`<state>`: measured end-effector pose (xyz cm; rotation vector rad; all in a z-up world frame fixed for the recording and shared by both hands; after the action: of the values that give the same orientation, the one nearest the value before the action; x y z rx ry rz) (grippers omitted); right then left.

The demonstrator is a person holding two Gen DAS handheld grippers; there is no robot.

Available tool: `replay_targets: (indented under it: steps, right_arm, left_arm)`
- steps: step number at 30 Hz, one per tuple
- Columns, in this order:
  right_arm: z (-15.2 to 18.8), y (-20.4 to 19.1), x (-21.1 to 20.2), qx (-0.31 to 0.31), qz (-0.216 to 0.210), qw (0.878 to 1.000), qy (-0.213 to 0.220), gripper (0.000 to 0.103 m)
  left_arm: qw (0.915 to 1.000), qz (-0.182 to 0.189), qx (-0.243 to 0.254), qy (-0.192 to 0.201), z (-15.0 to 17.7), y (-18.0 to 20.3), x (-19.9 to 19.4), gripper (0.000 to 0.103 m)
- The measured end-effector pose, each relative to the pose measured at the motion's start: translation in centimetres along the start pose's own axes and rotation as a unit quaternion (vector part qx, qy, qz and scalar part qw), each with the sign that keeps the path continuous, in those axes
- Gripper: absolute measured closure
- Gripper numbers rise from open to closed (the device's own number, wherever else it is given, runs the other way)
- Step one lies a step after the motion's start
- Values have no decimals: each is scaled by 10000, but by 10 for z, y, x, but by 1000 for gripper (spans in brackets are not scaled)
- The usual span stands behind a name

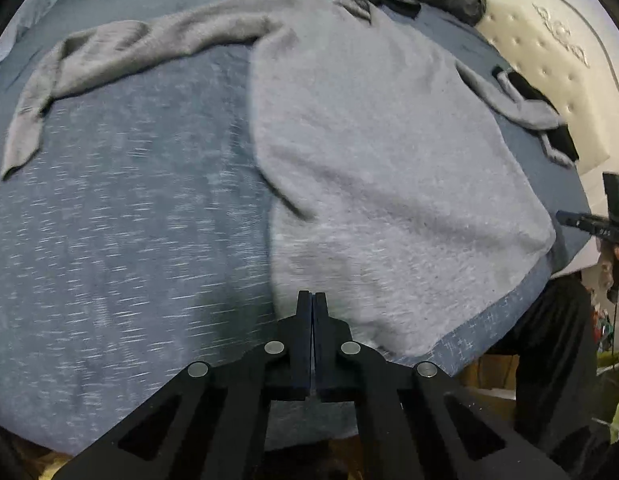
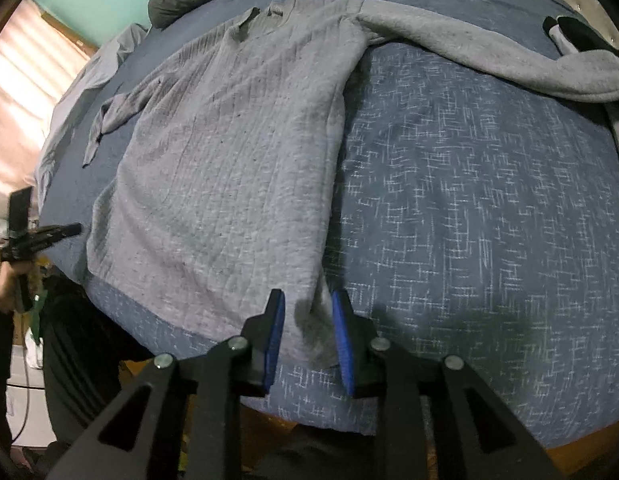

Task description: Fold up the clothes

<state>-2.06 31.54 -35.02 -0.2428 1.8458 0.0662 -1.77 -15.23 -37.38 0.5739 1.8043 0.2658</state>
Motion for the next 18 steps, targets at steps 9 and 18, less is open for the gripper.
replay_targets:
  steps: [9,18]
  right_arm:
    - [-14,4,-2,104,34,9998,136,79]
    - [-94,8,-6,153,61,9978,636,57]
  left_arm:
    - [9989,-7,-232,397,-20,-11,-33,103]
    - [9971,37,-176,733,-113,-10,-28,53]
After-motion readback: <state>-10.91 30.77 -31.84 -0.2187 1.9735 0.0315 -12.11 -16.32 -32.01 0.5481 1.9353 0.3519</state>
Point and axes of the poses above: each gripper's, at about its wrist camera, not at the fingertips, and x roughly the way its jaws point, y to its right, z to its underside, the point moved 9 cm from there along x, roughly the way its jaws point, and after that the axes turned 13 degrees about z, right-handed, at the moved point
